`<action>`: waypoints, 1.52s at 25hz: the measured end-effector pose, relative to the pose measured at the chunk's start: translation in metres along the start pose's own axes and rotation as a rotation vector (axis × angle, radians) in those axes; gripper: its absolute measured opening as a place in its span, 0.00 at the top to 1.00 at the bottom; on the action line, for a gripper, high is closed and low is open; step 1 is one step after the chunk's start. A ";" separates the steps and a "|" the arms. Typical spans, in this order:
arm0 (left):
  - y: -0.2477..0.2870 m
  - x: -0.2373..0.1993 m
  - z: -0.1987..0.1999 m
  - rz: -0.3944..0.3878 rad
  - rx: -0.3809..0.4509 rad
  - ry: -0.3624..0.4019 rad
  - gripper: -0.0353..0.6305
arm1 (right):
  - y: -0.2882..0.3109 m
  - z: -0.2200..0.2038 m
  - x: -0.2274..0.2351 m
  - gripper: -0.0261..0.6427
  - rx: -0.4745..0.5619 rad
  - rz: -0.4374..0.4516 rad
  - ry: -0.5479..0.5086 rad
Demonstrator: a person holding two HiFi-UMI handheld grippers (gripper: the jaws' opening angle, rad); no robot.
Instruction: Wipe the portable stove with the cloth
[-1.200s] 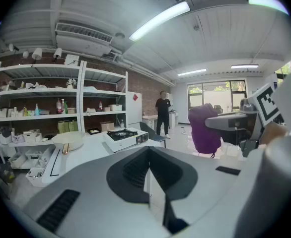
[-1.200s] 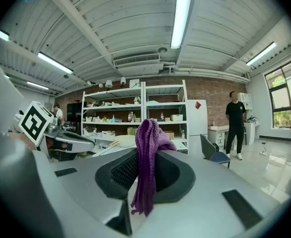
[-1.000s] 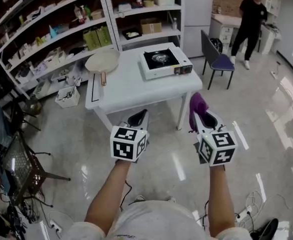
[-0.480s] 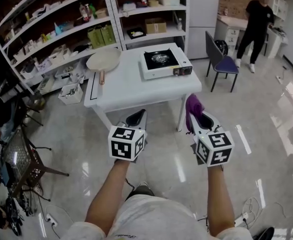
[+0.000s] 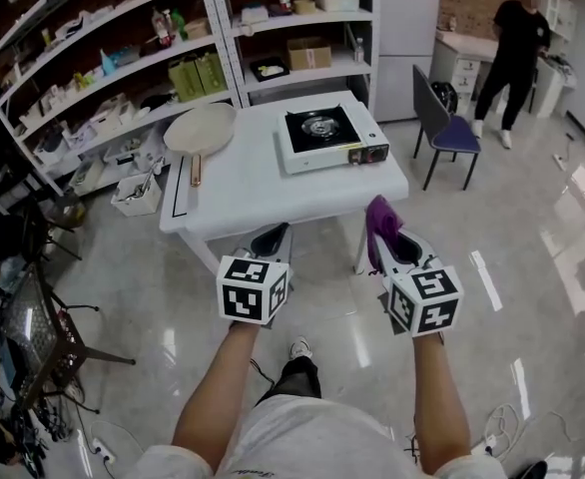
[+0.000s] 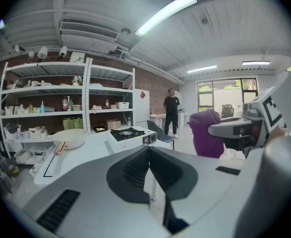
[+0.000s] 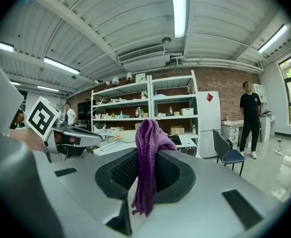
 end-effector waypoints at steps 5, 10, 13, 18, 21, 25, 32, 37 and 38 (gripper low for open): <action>0.043 -0.042 0.007 -0.007 -0.021 -0.007 0.94 | 0.060 0.008 0.012 0.87 -0.017 0.014 0.011; 0.087 -0.089 0.015 -0.013 -0.041 -0.020 0.94 | 0.127 0.012 0.018 0.87 -0.039 0.039 0.027; 0.111 -0.113 0.019 -0.023 -0.051 -0.027 0.94 | 0.167 0.012 0.017 0.87 -0.061 0.063 0.017; 0.144 -0.145 0.023 -0.042 -0.067 -0.040 0.94 | 0.226 0.012 0.012 0.87 -0.086 0.108 0.012; 0.159 -0.163 0.023 -0.049 -0.075 -0.047 0.94 | 0.259 0.009 0.007 0.87 -0.101 0.135 0.019; 0.176 -0.183 0.019 -0.056 -0.089 -0.049 0.94 | 0.299 0.002 0.001 0.87 -0.103 0.172 0.035; 0.199 -0.208 0.015 -0.069 -0.101 -0.036 0.94 | 0.353 -0.008 -0.015 0.87 -0.112 0.219 0.018; 0.214 -0.221 0.010 -0.076 -0.099 -0.034 0.94 | 0.381 -0.023 -0.016 0.87 -0.140 0.220 0.004; 0.217 -0.224 0.010 -0.076 -0.099 -0.034 0.94 | 0.385 -0.025 -0.015 0.87 -0.145 0.217 0.003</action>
Point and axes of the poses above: the fingertips, and each gripper's own axes: y forward along the fingers, x to its right, z out of its top, the point moved 6 cm from there along -y, backward along the fingers, and after that the axes turned 4 degrees about -x, right-handed, at the moved point
